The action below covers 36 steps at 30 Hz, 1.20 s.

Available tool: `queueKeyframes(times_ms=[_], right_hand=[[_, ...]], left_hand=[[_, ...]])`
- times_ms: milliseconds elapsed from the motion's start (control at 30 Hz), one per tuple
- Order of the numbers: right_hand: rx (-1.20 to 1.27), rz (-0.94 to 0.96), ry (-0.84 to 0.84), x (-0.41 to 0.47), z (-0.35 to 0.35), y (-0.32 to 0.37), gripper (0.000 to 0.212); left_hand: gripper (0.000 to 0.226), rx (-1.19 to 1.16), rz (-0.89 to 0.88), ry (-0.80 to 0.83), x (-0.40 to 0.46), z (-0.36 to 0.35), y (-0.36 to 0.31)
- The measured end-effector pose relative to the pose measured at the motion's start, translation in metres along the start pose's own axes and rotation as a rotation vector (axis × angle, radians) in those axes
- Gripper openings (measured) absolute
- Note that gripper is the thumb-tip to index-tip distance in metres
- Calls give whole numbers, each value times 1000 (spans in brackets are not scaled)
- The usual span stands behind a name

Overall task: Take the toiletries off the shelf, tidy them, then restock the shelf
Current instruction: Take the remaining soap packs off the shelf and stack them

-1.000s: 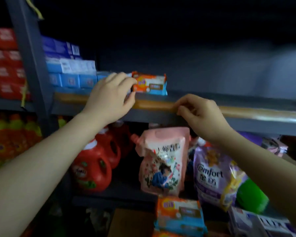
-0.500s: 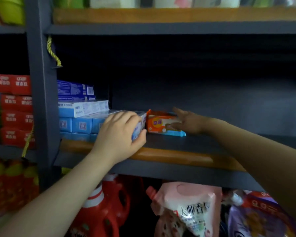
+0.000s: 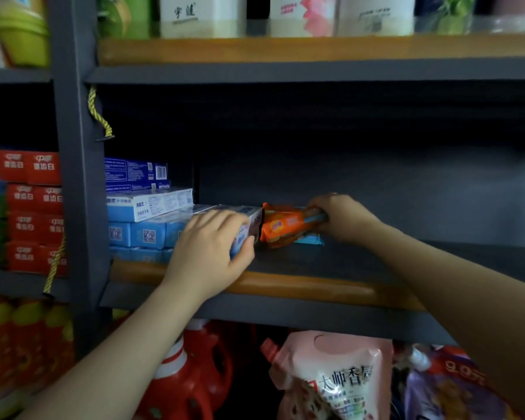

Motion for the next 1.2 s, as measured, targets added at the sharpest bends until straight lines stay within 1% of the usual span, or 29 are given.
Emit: queueKeyframes(times_ms=[100,200,233,300,367,433,500,567,667,733,800,833,933,967,1033,1133,1200], right_hand=[[199,65,-139,-38,32,3,34],[303,152,-246,-89,56,10,32],[320,161,-280,-104,62,11,33],[389,135,-312,-132,67,10,34],[544,97,-275,-156,62,5,34],[762,80,-190,-176,52,-2,33],[938,45,-105,-191,38,-9,34],[998,-13,-43,-202,26,-14,39],[986,-64,-30,-215,20,-22,52],[931,-64,-44,-224,24,-26,57],[851,-40,-10,-230,27,-26,57],[858,-18,24,-234,29,-25,54],[1037,36,162,-248,29,-23,28],[1052,63,199,-253,28,-20,21],[1034,96,232,-260,25,-12,15],[966,114,203,-263,22,-2,13],[890,79,164,-262,19,-2,18]], left_hand=[[61,4,50,30,-2,3,-2],[70,-90,-44,44,-6,10,-23],[68,-153,-98,20,-8,14,-35],[57,-305,-174,-96,-17,26,-61],[47,-496,-183,-197,-30,36,-85],[37,-653,-149,-187,-45,39,-105],[36,-756,-46,-98,-55,34,-115],[44,-815,77,-12,-65,24,-116],[44,-952,276,124,-83,1,-115],[42,-1151,430,189,-98,-18,-119],[38,-1362,557,197,-113,-34,-123],[37,-1448,622,198,-119,-40,-125],[37,-1711,849,216,-141,-55,-130],[36,-1768,930,232,-148,-59,-133],[35,-1782,1056,288,-161,-65,-138],[36,-1760,1112,401,-171,-68,-144],[39,-1750,1135,468,-176,-67,-146]])
Point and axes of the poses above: each hand's wrist, its own x-axis towards the middle knuckle, its own z-axis out of the back of the hand, y = z × x, the point moved 4 cm from there along x, towards the middle knuckle, and after that the axes turned 8 degrees about -x, right-handed, at the moved point
